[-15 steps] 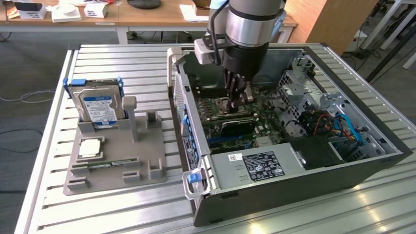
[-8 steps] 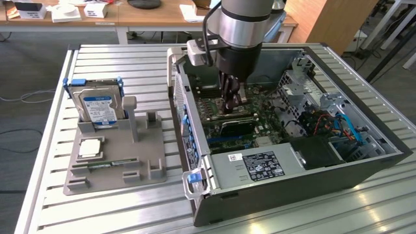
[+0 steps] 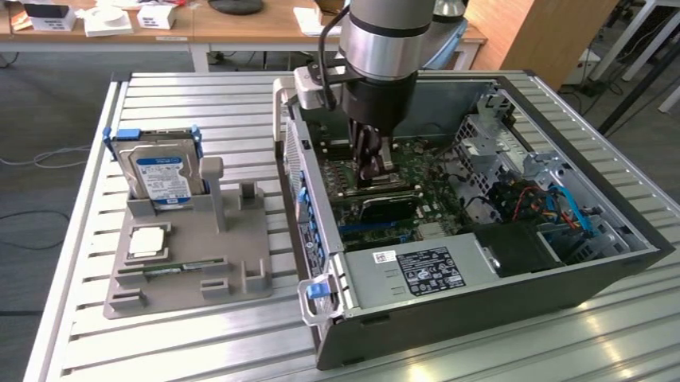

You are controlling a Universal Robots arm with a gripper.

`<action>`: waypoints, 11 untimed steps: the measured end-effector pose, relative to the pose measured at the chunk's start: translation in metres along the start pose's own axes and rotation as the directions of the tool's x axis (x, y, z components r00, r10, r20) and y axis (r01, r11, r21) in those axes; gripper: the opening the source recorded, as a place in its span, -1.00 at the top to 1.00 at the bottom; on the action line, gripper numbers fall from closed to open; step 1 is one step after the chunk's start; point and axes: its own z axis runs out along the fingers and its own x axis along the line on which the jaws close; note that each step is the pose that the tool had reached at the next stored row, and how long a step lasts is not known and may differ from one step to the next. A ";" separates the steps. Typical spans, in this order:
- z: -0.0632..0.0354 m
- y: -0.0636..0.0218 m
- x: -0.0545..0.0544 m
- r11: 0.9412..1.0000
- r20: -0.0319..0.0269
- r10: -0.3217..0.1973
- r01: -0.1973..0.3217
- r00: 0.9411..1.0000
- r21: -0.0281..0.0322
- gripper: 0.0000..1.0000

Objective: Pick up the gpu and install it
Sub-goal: 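Press down on the gpu until it lock into place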

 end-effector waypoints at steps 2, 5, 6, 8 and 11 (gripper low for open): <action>-0.0001 0.0000 0.000 1.000 0.000 0.000 0.000 1.000 0.000 0.79; 0.0006 0.0001 0.000 1.000 0.000 0.000 0.000 1.000 0.000 0.79; 0.0017 0.0002 0.000 1.000 0.000 0.000 0.000 1.000 0.000 0.79; 0.0045 0.0003 0.000 1.000 0.000 0.000 0.000 1.000 0.000 0.79; 0.0086 0.0006 0.000 1.000 0.000 0.000 0.000 1.000 0.000 0.79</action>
